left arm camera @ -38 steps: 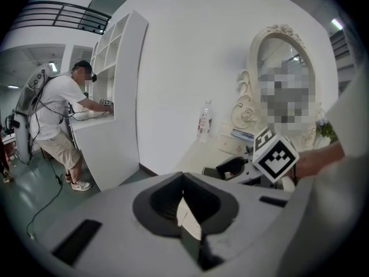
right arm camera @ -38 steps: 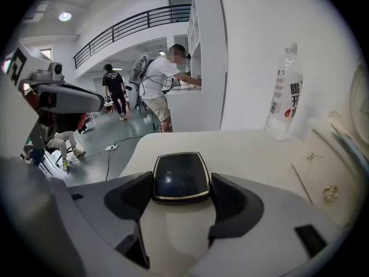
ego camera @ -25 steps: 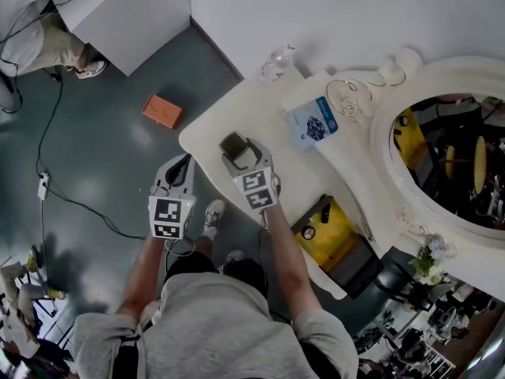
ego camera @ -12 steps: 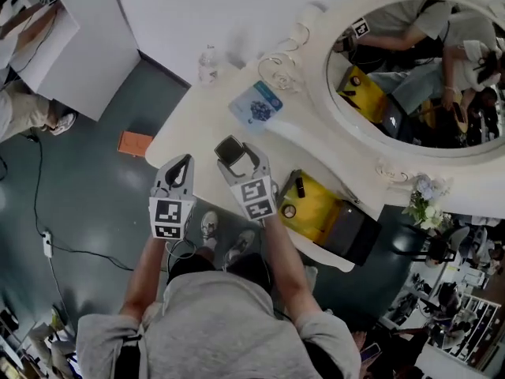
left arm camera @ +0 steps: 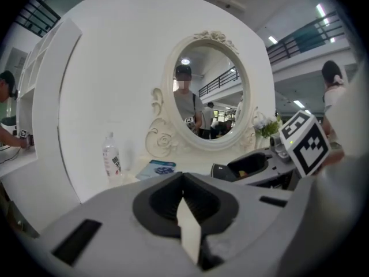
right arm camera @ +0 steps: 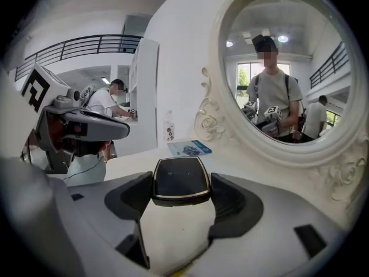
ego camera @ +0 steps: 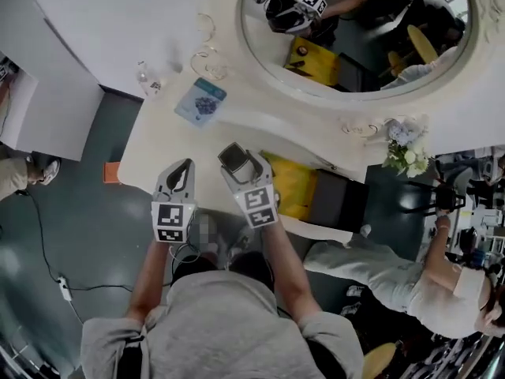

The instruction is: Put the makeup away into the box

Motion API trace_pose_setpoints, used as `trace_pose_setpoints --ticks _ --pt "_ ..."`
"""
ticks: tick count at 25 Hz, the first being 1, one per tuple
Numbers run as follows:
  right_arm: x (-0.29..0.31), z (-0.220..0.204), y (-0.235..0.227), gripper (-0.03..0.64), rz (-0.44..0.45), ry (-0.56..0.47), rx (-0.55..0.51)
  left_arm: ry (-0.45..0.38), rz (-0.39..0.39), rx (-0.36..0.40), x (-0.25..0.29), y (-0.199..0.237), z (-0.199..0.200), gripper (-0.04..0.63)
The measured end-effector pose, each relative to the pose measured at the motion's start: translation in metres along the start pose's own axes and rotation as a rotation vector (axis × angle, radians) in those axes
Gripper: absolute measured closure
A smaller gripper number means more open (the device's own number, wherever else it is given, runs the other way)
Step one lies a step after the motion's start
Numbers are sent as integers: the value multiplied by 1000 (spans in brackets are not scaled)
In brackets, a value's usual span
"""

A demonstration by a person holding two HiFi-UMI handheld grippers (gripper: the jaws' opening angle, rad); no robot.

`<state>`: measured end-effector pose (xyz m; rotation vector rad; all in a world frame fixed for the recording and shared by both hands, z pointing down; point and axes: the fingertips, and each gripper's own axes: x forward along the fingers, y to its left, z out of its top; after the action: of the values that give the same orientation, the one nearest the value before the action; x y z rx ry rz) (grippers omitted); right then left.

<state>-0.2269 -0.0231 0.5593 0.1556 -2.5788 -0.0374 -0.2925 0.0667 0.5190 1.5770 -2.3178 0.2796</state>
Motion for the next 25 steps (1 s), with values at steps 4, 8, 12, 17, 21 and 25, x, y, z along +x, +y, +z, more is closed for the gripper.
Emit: trace_pose_setpoints --ticks 4,8,12,17,21,25 --pt "-27 -28 -33 288 -93 18 70 9 -65 31 14 -31 2 591" --pt "-50 -56 -60 288 -171 36 119 22 -122 50 28 -60 -7 591" --pt "-70 -83 -84 288 -234 59 161 34 -174 65 37 -90 -8 591" --pt "-89 -126 -103 288 -290 116 239 69 -213 92 44 -114 -15 591" --pt "-91 -156 -117 288 -317 156 294 101 -232 99 48 -126 -28 592" --pt "-82 -180 -127 288 -330 202 330 134 -243 103 53 -132 -45 592"
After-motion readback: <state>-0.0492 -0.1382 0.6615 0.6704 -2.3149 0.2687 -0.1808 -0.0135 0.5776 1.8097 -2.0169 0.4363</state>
